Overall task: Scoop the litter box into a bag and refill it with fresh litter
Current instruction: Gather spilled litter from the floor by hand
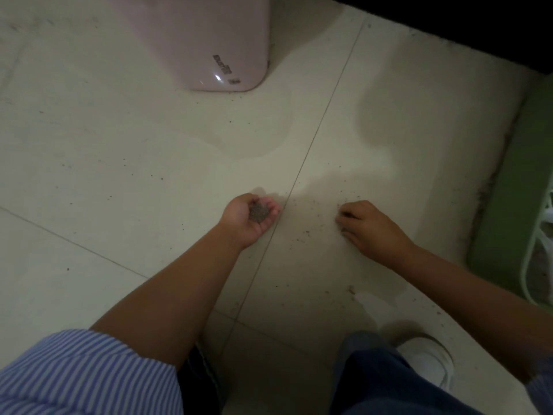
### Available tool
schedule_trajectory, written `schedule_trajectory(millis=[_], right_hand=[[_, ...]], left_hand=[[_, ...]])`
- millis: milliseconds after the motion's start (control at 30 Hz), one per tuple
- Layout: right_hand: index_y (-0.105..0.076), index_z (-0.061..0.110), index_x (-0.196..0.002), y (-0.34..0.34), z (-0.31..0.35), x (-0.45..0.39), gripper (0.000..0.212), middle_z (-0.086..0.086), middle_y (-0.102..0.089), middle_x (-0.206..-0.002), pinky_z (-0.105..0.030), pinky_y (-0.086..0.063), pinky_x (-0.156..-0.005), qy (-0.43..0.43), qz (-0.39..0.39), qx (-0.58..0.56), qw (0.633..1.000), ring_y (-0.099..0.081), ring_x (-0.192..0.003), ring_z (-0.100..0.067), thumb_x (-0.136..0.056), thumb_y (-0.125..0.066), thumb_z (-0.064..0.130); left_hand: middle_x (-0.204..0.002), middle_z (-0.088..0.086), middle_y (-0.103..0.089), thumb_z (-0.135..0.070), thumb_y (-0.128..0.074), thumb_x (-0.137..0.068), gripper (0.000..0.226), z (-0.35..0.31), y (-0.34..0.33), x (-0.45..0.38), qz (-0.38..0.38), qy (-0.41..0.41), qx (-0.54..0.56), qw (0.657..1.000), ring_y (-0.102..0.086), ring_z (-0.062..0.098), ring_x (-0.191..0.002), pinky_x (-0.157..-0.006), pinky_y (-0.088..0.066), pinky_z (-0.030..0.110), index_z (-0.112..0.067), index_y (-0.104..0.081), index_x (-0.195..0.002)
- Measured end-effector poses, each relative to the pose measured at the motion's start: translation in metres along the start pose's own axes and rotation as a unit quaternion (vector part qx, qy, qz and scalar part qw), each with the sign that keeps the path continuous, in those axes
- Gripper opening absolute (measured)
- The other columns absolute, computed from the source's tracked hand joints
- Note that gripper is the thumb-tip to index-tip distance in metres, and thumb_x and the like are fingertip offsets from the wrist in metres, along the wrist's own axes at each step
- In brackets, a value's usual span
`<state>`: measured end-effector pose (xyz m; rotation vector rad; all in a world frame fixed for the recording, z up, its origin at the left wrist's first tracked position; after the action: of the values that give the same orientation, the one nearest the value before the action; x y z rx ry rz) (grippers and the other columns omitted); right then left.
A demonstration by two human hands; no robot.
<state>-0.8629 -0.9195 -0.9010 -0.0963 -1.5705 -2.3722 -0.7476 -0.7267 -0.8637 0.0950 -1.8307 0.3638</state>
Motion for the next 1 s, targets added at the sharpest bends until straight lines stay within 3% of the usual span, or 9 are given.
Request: schedule_trajectory(millis=[100,267,367,433,567,633,700,800,1000], right_hand=[[-0.069,-0.004,-0.078,0.005,0.005,-0.002,0.01,-0.017,-0.067,-0.08,-0.023,-0.05,-0.061,-0.041,-0.01,-0.031,0.999,-0.064,-0.072,-0.031,-0.069,-0.067,-0.008],[-0.062,0.0,-0.052,0.011,0.011,-0.013,0.016,-0.013,-0.061,-0.055,-0.017,-0.044,-0.042,0.007,0.021,0.041,0.999,-0.06,-0.048,-0.027,-0.051,-0.048,-0.006],[-0.068,-0.005,-0.081,0.014,0.016,-0.022,0.026,-0.021,-0.067,-0.086,-0.028,-0.049,-0.069,-0.11,0.037,0.004,0.993,-0.063,-0.082,-0.034,-0.075,-0.043,-0.01],[-0.069,-0.002,-0.1,0.019,0.025,-0.028,0.024,-0.018,-0.068,-0.106,-0.019,-0.042,-0.085,-0.225,-0.001,-0.139,0.964,-0.062,-0.1,-0.024,-0.087,-0.05,-0.002],[-0.072,0.0,-0.097,0.029,0.058,-0.028,0.017,-0.008,-0.07,-0.092,0.005,-0.037,-0.067,-0.227,-0.049,-0.339,0.912,-0.057,-0.071,0.014,-0.082,-0.064,0.003],[-0.071,0.0,-0.098,0.032,0.055,-0.017,0.018,-0.007,-0.069,-0.094,0.003,-0.037,-0.067,-0.249,-0.053,-0.312,0.915,-0.062,-0.084,-0.006,-0.085,-0.062,0.007],[-0.07,-0.003,-0.098,0.037,0.037,-0.004,0.019,-0.016,-0.07,-0.101,-0.01,-0.04,-0.075,-0.299,-0.087,-0.245,0.918,-0.063,-0.095,-0.026,-0.086,-0.06,0.008],[-0.067,-0.006,-0.103,0.032,0.016,0.012,0.026,-0.024,-0.064,-0.105,-0.032,-0.04,-0.086,-0.31,-0.052,-0.122,0.941,-0.057,-0.101,-0.034,-0.085,-0.063,0.012],[-0.058,-0.014,-0.112,-0.002,0.039,0.02,0.041,-0.03,-0.057,-0.111,-0.035,-0.038,-0.097,-0.305,-0.092,-0.129,0.939,-0.053,-0.107,-0.044,-0.082,-0.057,0.014]], left_hand=[[-0.048,0.01,-0.059,-0.01,-0.032,-0.099,0.031,-0.004,-0.001,0.001,0.001,-0.005,-0.004,1.0,-0.06,0.017,-0.033,-0.039,-0.052,0.023,0.002,-0.048,-0.075],[-0.071,0.011,-0.054,-0.012,-0.031,-0.1,0.032,0.002,-0.001,0.004,0.028,0.032,-0.055,0.998,-0.064,0.026,-0.062,-0.049,-0.056,0.026,0.003,-0.05,-0.078],[-0.081,0.018,-0.055,-0.012,-0.03,-0.1,0.036,0.008,0.0,0.007,0.044,0.059,-0.083,0.994,-0.057,0.029,-0.076,-0.076,-0.055,0.034,0.008,-0.052,-0.08],[-0.083,0.021,-0.056,-0.012,-0.029,-0.1,0.037,0.014,-0.001,0.009,0.052,0.075,-0.09,0.992,-0.057,0.03,-0.078,-0.091,-0.045,0.04,0.01,-0.053,-0.081],[-0.068,0.022,-0.066,-0.013,-0.028,-0.101,0.041,0.026,-0.004,0.01,0.072,0.096,-0.125,0.985,-0.059,0.029,-0.077,-0.079,-0.055,0.032,0.009,-0.055,-0.079],[-0.052,0.017,-0.065,-0.012,-0.029,-0.1,0.053,0.03,-0.005,0.008,0.075,0.105,-0.126,0.984,-0.061,0.029,-0.07,-0.081,-0.053,0.031,0.009,-0.061,-0.064],[-0.046,0.014,-0.062,-0.011,-0.032,-0.099,0.062,0.032,-0.005,0.006,0.072,0.106,-0.126,0.984,-0.065,0.026,-0.052,-0.06,-0.057,0.027,0.004,-0.062,-0.047],[-0.042,0.009,-0.06,-0.011,-0.034,-0.097,0.04,0.032,-0.004,0.004,0.05,0.099,-0.135,0.985,-0.061,0.017,-0.036,-0.04,-0.051,0.02,-0.001,-0.052,-0.063],[-0.041,0.006,-0.058,-0.009,-0.034,-0.096,0.031,0.019,0.005,0.002,0.025,0.052,-0.071,0.996,-0.059,0.015,-0.035,-0.039,-0.051,0.019,-0.001,-0.048,-0.07]])
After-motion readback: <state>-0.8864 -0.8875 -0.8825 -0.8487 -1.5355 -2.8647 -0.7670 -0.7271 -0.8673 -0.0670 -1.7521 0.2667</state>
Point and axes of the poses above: each hand's wrist, its own x-axis away from the middle knuckle, its own y-axis out of the back of the hand, z = x × y, the point moved 1 cm from there along -x, towards the middle knuckle
